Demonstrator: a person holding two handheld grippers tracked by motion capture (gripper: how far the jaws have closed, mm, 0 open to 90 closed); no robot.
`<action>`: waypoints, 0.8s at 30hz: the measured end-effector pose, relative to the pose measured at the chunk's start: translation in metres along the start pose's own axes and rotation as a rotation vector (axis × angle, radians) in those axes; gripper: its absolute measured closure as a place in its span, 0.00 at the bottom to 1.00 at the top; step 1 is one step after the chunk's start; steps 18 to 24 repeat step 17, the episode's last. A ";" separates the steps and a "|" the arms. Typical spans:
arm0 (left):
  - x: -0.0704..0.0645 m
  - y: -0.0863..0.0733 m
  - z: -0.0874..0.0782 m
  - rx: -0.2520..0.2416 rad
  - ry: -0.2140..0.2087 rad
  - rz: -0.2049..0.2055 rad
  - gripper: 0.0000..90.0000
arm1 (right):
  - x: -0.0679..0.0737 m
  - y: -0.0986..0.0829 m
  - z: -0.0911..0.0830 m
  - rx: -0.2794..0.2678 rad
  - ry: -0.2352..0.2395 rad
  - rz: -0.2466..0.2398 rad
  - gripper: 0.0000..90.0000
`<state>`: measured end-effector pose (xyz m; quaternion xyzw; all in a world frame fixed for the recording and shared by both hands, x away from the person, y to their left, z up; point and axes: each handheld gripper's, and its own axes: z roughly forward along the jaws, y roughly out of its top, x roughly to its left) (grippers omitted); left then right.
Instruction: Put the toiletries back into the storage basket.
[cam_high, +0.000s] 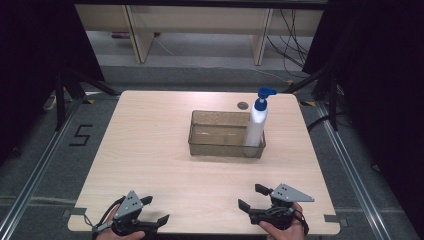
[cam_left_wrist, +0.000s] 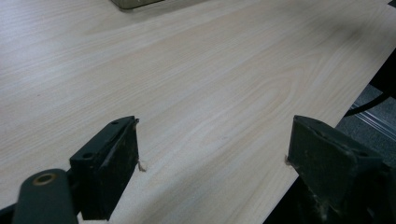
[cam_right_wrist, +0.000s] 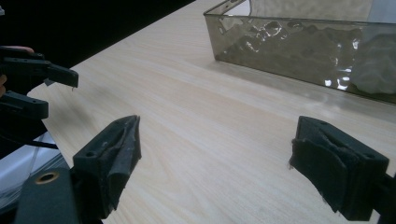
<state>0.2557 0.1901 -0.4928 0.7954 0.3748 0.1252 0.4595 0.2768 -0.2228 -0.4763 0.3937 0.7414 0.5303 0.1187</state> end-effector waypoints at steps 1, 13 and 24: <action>0.000 0.000 0.000 0.002 0.000 -0.003 0.17 | -0.001 0.000 0.000 -0.002 -0.005 -0.018 0.18; 0.000 0.000 0.000 0.001 -0.001 0.002 0.17 | 0.002 -0.004 -0.004 0.010 0.000 0.002 0.18; 0.000 0.000 0.000 -0.009 0.006 0.003 0.17 | 0.003 -0.005 -0.002 0.005 0.004 0.021 0.18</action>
